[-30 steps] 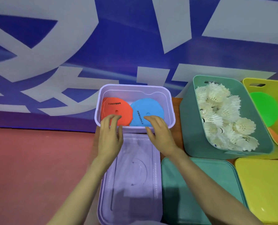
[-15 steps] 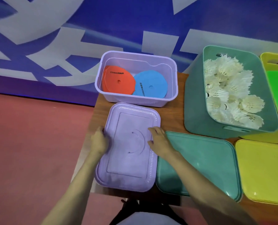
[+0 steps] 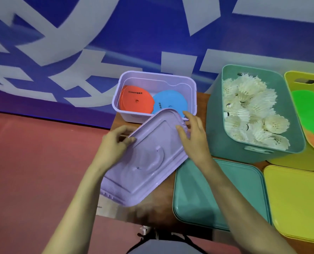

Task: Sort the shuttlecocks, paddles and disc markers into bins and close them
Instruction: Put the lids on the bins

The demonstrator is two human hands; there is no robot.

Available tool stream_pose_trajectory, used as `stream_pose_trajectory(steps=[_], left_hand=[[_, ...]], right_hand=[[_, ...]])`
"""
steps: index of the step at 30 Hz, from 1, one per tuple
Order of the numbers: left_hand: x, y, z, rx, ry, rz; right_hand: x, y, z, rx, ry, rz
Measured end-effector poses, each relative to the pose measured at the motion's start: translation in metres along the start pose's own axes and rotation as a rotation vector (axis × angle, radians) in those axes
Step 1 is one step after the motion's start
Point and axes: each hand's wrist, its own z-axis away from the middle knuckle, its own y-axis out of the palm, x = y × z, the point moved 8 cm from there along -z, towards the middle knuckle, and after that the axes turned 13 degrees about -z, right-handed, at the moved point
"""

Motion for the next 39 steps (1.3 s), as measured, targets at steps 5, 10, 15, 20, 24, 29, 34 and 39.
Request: stream_pose_trajectory(steps=[5,10,15,20,24,29,34,39], left_hand=[[-0.036,-0.016,-0.008,-0.025,0.137,0.015],[-0.096,-0.049,-0.012,-0.335,0.354,-0.169],[-0.140,-0.062,-0.004,-0.696,0.593,-0.353],[-0.168,-0.057,0.009,-0.810,0.903,-0.437],[-0.160,-0.052,-0.016,-0.738,0.976,-0.491],[-0.087,-0.019,-0.076,-0.336,0.906,-0.548],[-0.039,0.003,-0.106,-0.104,0.783,-0.410],[0.018,-0.037,-0.173,-0.303,0.165,-0.107]], right_hand=[[0.031,-0.028,-0.019,-0.029,-0.027,0.037],[0.034,-0.056,-0.049,-0.005,0.210,-0.001],[0.003,-0.063,-0.066,0.077,0.576,-0.227],[0.009,-0.065,-0.079,0.179,0.697,-0.544],[0.011,-0.066,-0.110,0.040,0.685,-0.707],[-0.002,-0.048,-0.141,-0.091,0.632,-0.824],[-0.025,-0.031,-0.163,-0.150,0.597,-0.849],[-0.048,-0.029,-0.176,-0.172,0.616,-0.789]])
